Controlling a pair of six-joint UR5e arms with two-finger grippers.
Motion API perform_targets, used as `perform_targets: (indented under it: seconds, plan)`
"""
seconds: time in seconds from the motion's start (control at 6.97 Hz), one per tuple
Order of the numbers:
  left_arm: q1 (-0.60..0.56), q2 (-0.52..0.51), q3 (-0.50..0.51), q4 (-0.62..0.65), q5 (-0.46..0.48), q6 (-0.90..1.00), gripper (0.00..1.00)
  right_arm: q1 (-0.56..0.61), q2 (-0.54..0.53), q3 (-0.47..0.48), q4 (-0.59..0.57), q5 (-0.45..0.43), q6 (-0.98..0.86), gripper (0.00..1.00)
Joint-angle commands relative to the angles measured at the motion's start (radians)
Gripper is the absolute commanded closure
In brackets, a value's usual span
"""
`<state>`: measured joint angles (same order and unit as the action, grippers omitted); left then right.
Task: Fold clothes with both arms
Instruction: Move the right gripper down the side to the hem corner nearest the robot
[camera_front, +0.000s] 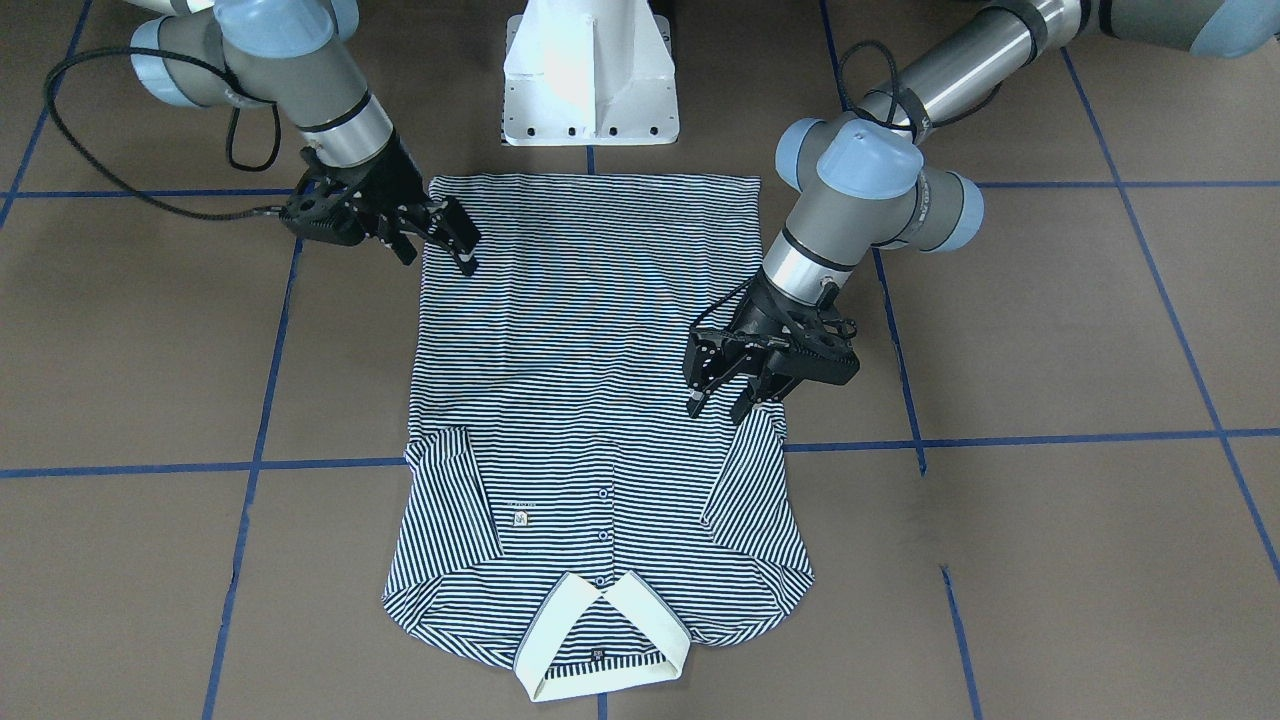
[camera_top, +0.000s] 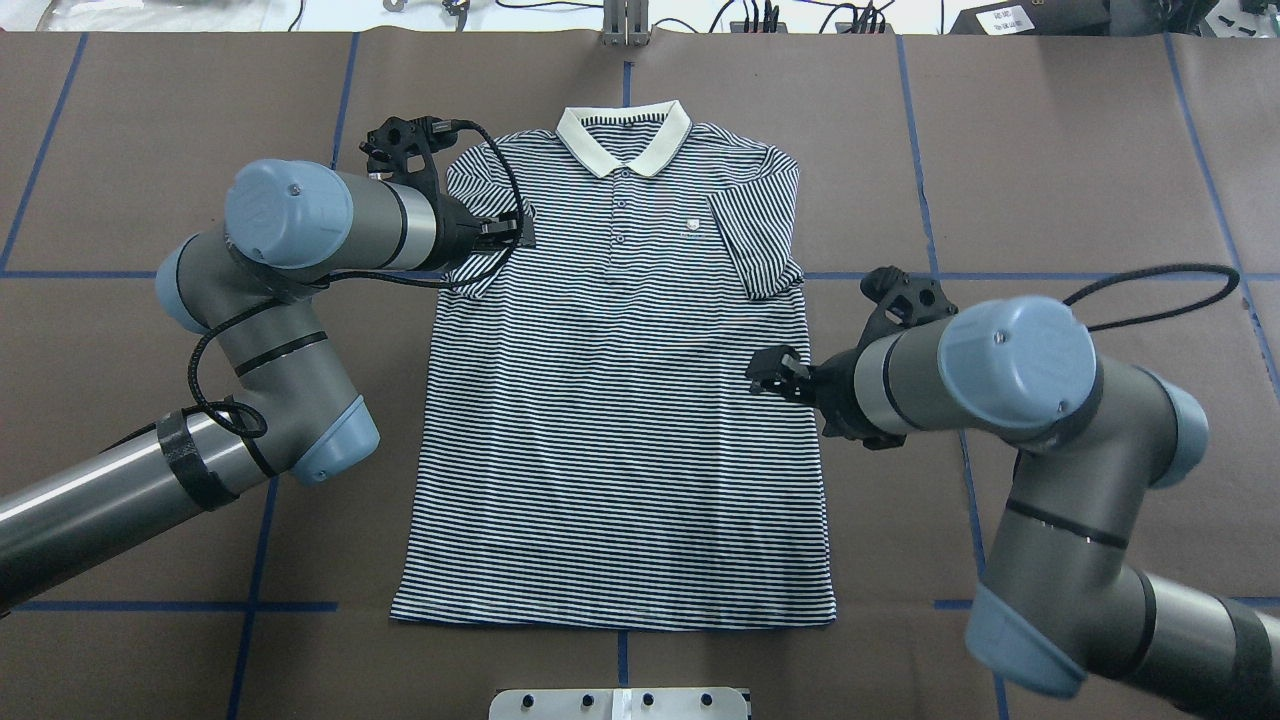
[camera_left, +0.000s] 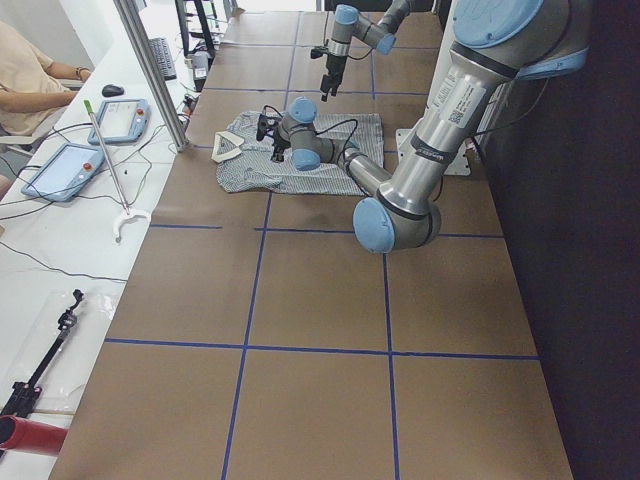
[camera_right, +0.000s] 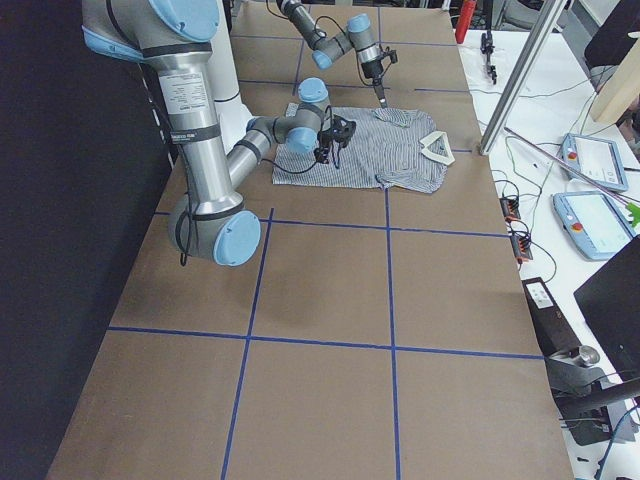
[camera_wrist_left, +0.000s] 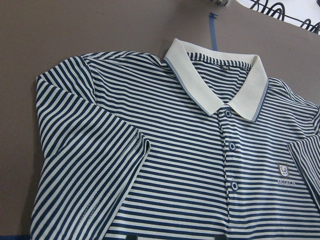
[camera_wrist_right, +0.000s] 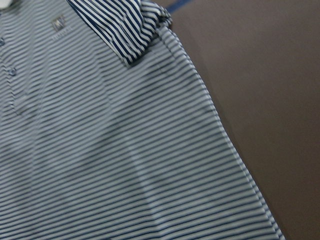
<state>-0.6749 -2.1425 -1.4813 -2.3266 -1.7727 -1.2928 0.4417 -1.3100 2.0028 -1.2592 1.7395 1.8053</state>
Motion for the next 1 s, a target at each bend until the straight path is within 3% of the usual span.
perform_targets:
  seconds: [0.0, 0.14, 0.72, 0.86]
  plan:
    - [0.003, 0.042, -0.033, 0.006, -0.023, 0.0, 0.16, -0.202, -0.025, 0.076, -0.174, -0.22, 0.173, 0.12]
    - [0.003, 0.046, -0.033, 0.006, -0.021, 0.0, 0.0, -0.234, -0.038, 0.102, -0.181, -0.236, 0.192, 0.12]
    - [0.002, 0.082, -0.069, -0.005, 0.004, 0.021, 0.0, -0.284, -0.054, 0.108, -0.206, -0.282, 0.242, 0.12]
    - [0.002, 0.084, -0.123, 0.001, 0.015, 0.048, 0.0, -0.3, -0.06, 0.108, -0.221, -0.287, 0.262, 0.13]
